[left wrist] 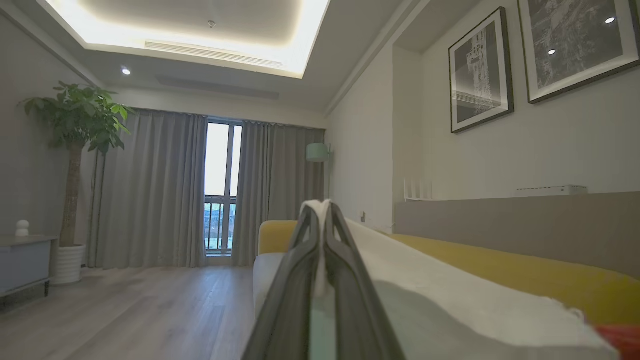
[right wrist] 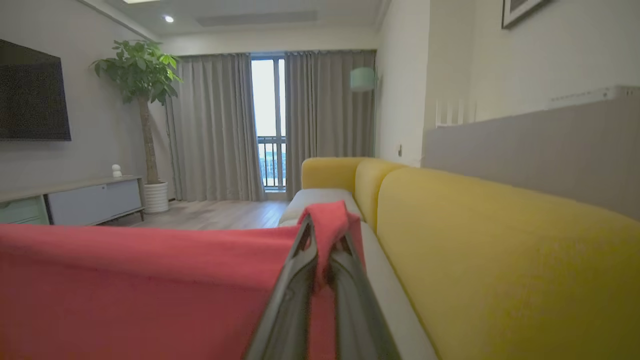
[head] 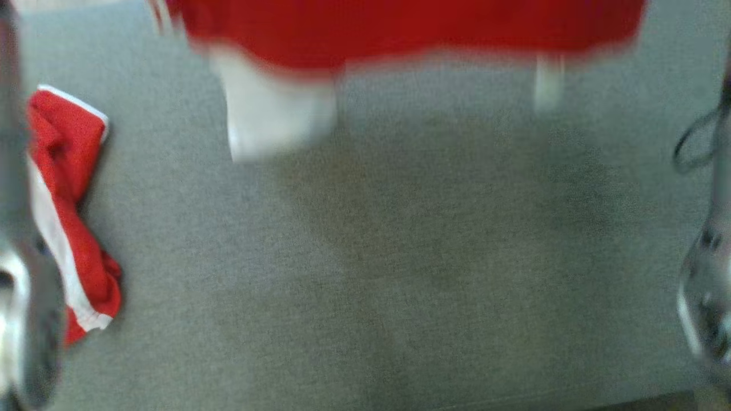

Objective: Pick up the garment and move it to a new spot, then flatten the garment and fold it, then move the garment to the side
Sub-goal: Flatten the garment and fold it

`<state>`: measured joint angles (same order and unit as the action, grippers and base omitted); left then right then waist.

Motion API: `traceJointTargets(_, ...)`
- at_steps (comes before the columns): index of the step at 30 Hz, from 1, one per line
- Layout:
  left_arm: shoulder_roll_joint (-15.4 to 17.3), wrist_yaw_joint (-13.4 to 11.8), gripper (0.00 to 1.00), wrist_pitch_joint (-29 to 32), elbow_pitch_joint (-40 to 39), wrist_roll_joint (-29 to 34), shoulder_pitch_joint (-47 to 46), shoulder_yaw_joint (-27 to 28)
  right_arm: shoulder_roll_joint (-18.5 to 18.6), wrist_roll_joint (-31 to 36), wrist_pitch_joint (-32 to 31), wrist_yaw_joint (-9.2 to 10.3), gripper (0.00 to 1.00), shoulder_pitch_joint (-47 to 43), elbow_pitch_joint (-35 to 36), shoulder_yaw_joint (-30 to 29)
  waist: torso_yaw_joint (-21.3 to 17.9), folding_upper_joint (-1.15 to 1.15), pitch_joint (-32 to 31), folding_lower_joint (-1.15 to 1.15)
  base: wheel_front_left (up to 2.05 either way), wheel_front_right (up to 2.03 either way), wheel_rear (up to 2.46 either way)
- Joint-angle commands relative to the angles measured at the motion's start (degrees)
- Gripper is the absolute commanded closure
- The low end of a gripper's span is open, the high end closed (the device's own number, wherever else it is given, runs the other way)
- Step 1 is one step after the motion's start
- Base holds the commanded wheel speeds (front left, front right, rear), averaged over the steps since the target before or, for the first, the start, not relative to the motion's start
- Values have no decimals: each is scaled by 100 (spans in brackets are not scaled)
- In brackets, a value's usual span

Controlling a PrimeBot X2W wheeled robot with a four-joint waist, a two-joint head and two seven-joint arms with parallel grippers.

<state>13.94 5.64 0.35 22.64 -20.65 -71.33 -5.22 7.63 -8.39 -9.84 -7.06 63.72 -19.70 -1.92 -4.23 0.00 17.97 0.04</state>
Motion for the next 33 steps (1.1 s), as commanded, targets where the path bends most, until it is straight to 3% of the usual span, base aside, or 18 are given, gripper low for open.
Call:
traceJointTargets(1,369,16,100,-163,84,52,-593,196,-17,128,311,-43,100,624,-97,64,-34,0,287,-4,0,0,0)
traceJointTargets(7,476,78,100,-951,1421,159,-1780,137,-19,684,1764,-43,100,1925,-1640,-249,74,0,430,-4,0,0,0)
traceJointTargets(14,176,175,100,-1296,2391,-9,-1242,-432,36,903,2248,-43,100,1550,-3103,-227,339,0,495,-4,0,0,0)
traceJointTargets(18,89,182,100,-1382,2553,-218,-407,-1065,143,1040,2232,-43,100,934,-3891,83,473,0,440,-4,0,0,0)
traceJointTargets(24,335,183,100,-1452,2524,-492,944,-1915,251,707,1915,-43,100,207,-4828,788,622,0,92,-4,0,0,0)
traceJointTargets(27,469,183,100,-1460,2469,-542,1356,-2169,303,521,1764,-43,100,8,-4999,1056,638,0,-66,-4,0,0,0)
traceJointTargets(33,904,184,100,-1185,2123,-954,2429,-2711,451,-112,1221,-43,100,-681,-5078,2175,622,0,-562,-4,0,0,0)
